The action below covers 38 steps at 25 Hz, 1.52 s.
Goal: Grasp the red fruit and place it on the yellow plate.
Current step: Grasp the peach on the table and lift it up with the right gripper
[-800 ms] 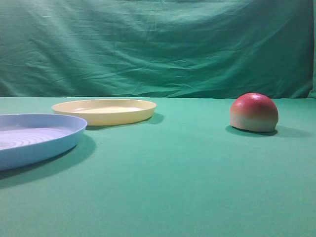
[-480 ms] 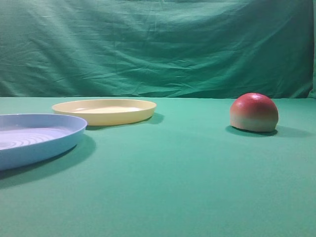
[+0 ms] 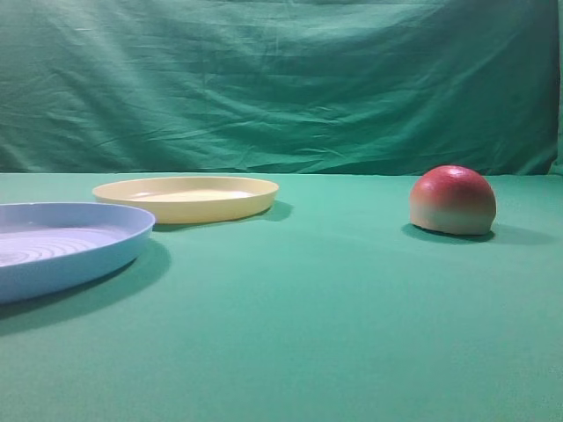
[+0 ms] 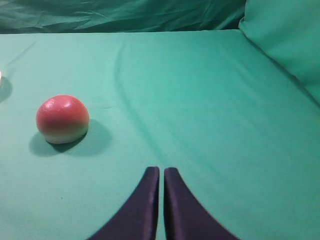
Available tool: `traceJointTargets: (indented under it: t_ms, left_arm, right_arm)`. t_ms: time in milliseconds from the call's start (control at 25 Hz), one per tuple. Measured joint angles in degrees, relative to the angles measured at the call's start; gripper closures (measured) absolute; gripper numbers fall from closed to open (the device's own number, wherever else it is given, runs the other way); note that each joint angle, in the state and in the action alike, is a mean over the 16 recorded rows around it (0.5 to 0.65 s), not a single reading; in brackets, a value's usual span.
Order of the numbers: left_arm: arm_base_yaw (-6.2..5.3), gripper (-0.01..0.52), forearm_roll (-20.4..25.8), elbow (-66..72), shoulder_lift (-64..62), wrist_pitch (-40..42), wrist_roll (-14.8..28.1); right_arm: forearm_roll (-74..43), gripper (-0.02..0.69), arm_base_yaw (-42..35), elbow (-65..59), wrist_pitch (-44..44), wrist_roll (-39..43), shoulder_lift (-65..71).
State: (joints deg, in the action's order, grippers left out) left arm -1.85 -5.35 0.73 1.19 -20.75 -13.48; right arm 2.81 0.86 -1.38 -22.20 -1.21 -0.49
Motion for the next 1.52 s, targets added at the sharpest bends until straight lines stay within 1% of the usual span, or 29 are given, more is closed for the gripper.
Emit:
traceJointTargets:
  t_ms: [200,520,680,840,920,1040,1280,1520]
  left_arm:
    - [0.00,0.514,0.0,0.0,0.0,0.0,0.0]
    - [0.00,0.514,0.0,0.0,0.0,0.0,0.0]
    - [0.00,0.514,0.0,0.0,0.0,0.0,0.0]
    - [0.00,0.514,0.0,0.0,0.0,0.0,0.0]
    - [0.00,0.514,0.0,0.0,0.0,0.0,0.0]
    - [0.00,0.514,0.0,0.0,0.0,0.0,0.0]
    - [0.00,0.514,0.0,0.0,0.0,0.0,0.0]
    - [0.00,0.514,0.0,0.0,0.0,0.0,0.0]
  right_arm:
    - [0.3,0.665,0.0,0.0,2.2,0.4,0.0]
    - [1.5,0.665,0.3,1.0,12.7,2.5,0.2]
    - [2.2,0.665,0.7,4.3,16.4,2.7,2.1]
    - [2.5,0.665,1.3,10.0,16.4,0.8,7.1]
    - [2.5,0.665,1.6,13.5,14.6,-0.6,10.8]
    - [2.4,0.665,2.0,19.9,9.8,-3.3,18.1]
    - [2.4,0.665,2.3,33.1,-4.3,-8.2,36.4]
    - [3.1,0.665,3.0,43.7,-16.9,-10.7,53.0]
